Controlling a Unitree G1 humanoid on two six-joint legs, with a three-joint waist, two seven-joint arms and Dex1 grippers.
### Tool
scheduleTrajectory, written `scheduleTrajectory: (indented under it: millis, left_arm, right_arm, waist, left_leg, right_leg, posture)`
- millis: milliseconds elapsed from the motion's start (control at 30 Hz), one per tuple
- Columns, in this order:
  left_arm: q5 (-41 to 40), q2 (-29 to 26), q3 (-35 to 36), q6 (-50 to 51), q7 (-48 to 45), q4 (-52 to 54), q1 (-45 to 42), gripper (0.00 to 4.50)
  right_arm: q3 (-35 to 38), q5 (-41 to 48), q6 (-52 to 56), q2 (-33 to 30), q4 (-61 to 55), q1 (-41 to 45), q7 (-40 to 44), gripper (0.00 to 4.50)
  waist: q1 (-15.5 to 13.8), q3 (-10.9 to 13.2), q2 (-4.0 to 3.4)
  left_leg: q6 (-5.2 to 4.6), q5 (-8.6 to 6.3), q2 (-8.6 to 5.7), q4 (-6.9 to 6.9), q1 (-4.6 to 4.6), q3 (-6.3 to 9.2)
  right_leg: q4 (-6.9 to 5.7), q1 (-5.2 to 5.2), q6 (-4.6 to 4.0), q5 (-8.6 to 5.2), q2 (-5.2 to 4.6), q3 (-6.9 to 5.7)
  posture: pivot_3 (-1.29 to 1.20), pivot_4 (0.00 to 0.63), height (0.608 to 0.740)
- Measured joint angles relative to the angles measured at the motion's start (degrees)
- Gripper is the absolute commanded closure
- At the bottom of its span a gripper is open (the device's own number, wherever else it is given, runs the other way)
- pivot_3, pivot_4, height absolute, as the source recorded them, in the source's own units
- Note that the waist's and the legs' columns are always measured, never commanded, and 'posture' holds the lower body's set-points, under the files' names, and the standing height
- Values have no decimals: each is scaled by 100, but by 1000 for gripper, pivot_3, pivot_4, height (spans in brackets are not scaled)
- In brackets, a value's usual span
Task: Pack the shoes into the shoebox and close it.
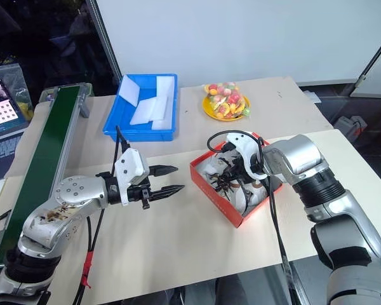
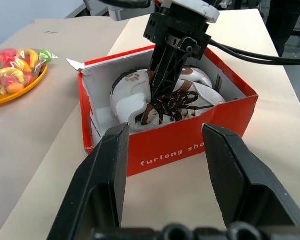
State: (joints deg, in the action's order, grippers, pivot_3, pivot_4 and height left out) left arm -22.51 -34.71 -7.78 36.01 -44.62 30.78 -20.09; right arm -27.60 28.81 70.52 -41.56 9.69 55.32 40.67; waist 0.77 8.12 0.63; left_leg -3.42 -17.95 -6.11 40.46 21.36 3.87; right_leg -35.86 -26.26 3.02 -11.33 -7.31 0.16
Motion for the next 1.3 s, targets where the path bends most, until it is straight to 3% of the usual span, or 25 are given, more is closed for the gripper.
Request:
scheduleTrajectory:
  millis: [167, 233, 533, 700, 833, 933, 1000, 1100, 1200, 1300]
  left_arm:
    - [2, 63, -114, -2, 17, -2, 1, 2054]
    - [3, 76, -132, -2, 18, -2, 1, 2020]
    - [18, 115, -142, -63, 20, -16, -14, 2020]
    - [19, 130, -160, -82, 16, -29, -31, 2020]
    - [27, 137, -188, -96, 7, -84, -90, 2020]
    - [43, 140, -188, -100, 6, -197, -172, 2020]
    - [45, 170, -210, -108, 1, -255, -216, 2020]
    - [43, 171, -213, -109, -8, -296, -231, 2020]
    - [42, 168, -213, -121, -62, -377, -263, 2020]
    - [57, 166, -220, -191, -114, -513, -305, 2020]
  right_arm:
    - [-182, -581, -315, 382, 440, 101, 203, 3771]
    - [-150, -680, -328, 473, 518, 103, 209, 2905]
    - [468, -797, 95, 987, 511, -17, -109, 27]
    - [1170, -773, 458, 1037, 177, 212, -413, 27]
    - [2143, -695, 1023, 1061, -459, 439, -775, 27]
    - [3047, -629, 1500, 1369, -973, 387, -1121, 691]
    - [3987, -608, 1925, 1817, -1542, 142, -1416, 1424]
    - [4658, -611, 2144, 1933, -2100, -385, -1674, 2435]
    - [5085, -608, 2154, 1568, -2939, -1456, -1793, 3433]
    - [5108, -547, 2154, 697, -3914, -2725, -1710, 4432]
  waist:
    - [1, -7, 11]
    - [1, -11, 18]
    - [5, -13, 20]
    - [8, -12, 20]
    - [1, -12, 20]
    - [-3, -12, 20]
    - [-4, -13, 20]
    - [-40, -13, 20]
    - [-96, -12, 20]
    - [-108, -11, 15]
  left_leg:
    - [0, 0, 1, 2, -6, 4]
    - [1, 0, 1, 3, -7, 5]
    - [1, 0, -3, 12, -3, 5]
    - [1, 0, -2, 15, 0, 6]
    - [1, 0, -2, 15, 0, 8]
    - [1, 0, -2, 16, 2, 10]
    - [1, 0, -2, 19, 3, 13]
    - [-1, -1, -11, 25, 6, 19]
    - [-3, -2, -16, 26, 12, 25]
    - [-4, -3, -17, 26, 18, 19]
  right_leg:
    - [-1, 7, 0, 0, 0, -3]
    - [-1, 8, 0, 0, 1, -4]
    - [-9, 2, 0, 0, 0, -5]
    - [-11, 0, 0, 0, 0, -4]
    - [-14, 1, 0, 0, 1, -6]
    - [-15, 2, 0, 0, 0, -8]
    - [-19, 3, 0, 0, 0, -10]
    - [-23, 3, 1, 1, -4, -14]
    - [-23, 1, 1, 1, -5, -21]
    - [-19, -5, 2, 1, -7, -20]
  posture:
    - [0, 150, 723]
    - [0, 150, 723]
    - [0, 150, 723]
    - [0, 150, 723]
    - [0, 150, 723]
    - [0, 150, 723]
    - [0, 150, 723]
    - [0, 150, 723]
    - [0, 150, 723]
    - [0, 150, 723]
